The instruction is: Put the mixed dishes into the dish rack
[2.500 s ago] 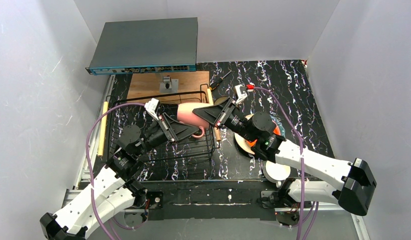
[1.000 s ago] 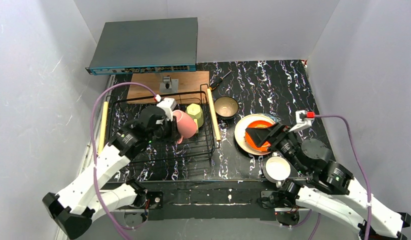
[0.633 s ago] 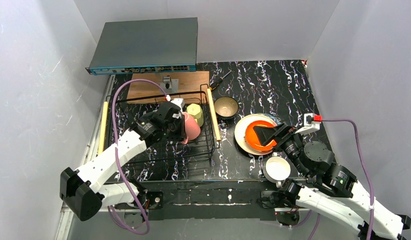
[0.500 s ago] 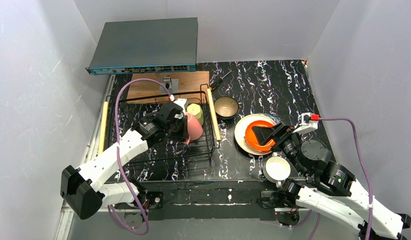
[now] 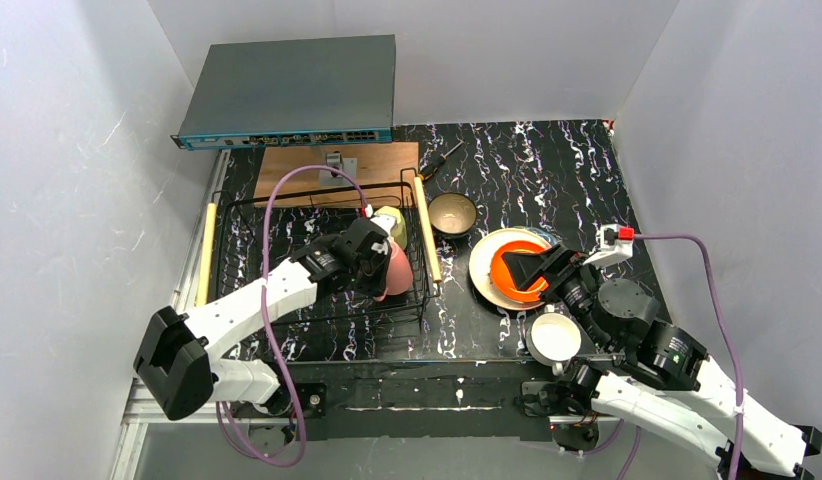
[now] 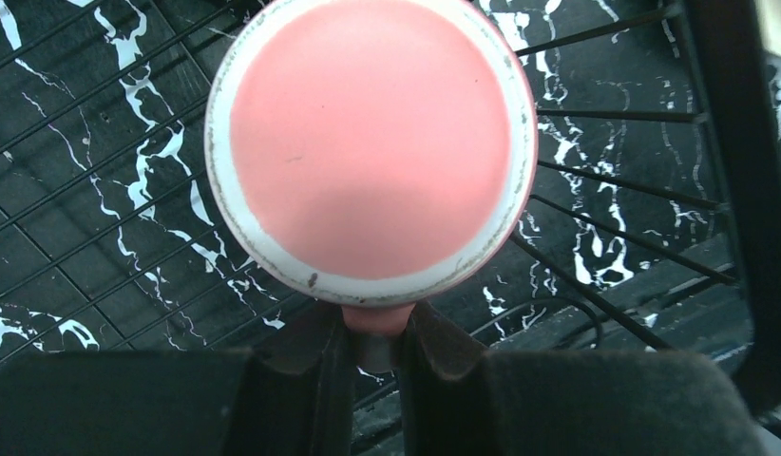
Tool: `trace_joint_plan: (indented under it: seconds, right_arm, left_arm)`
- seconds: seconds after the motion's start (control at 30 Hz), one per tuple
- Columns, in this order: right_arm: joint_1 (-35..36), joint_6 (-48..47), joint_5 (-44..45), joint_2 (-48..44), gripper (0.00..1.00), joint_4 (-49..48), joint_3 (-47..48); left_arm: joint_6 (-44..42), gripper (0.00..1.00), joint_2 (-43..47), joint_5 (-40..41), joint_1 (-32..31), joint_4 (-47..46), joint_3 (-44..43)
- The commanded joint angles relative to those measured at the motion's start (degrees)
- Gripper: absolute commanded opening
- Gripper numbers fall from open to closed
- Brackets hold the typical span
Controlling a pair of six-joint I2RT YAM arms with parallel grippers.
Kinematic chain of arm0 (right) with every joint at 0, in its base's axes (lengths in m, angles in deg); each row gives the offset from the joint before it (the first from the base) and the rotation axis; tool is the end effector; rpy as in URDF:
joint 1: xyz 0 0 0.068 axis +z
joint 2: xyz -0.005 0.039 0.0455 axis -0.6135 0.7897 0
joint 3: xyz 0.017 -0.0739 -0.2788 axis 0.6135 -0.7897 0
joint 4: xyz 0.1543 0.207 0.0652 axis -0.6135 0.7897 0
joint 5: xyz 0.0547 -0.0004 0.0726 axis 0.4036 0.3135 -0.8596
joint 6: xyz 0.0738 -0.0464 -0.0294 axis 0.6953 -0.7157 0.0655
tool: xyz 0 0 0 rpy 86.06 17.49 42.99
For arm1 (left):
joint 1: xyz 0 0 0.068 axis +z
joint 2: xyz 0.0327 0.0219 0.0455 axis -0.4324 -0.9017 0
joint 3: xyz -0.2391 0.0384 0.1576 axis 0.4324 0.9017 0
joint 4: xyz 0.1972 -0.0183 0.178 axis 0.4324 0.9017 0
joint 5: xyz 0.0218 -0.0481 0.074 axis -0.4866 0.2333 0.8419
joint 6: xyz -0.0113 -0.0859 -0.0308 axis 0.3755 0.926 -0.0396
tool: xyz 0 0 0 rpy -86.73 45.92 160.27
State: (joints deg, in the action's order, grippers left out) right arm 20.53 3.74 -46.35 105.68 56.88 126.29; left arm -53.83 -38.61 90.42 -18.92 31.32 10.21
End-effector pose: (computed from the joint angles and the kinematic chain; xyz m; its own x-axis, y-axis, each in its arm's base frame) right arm 0.0993 0.0681 0.3546 -0.3053 0.6040 -0.7362 -0.2275 0.7045 0.6723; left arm 0.2176 -0.2049 0.2438 -0.7401 0.1866 -0.6461 0.4053 0.8904 -0.2071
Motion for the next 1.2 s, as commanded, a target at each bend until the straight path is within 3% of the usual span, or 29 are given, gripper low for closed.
trace_joint_plan:
  seconds: [0.0,0.4,0.9,1.17]
  right_arm:
    - [0.0,0.6,1.4,0.6,0.98,-1.2,-0.5]
    - [0.0,1.8,1.1,0.4,0.98,-1.2,-2.1]
    - [0.0,2.7,1.3,-0.1,0.98,-0.8,-3.2]
    - [0.0,3.0,0.7,0.8,0.98,-1.1,-3.5]
  left_arm:
    - [-1.1,0.0,0.3,5.2,-1.1,-6.8,1.1]
    - [-1.6,0.0,-3.3,11.8,-4.5,-10.4,2.4]
    - [-0.5,0.0,-8.7,14.1,-5.0,-7.6,1.0]
    - [-1.3,0.27,-8.6,14.6,-5.0,-7.8,2.3]
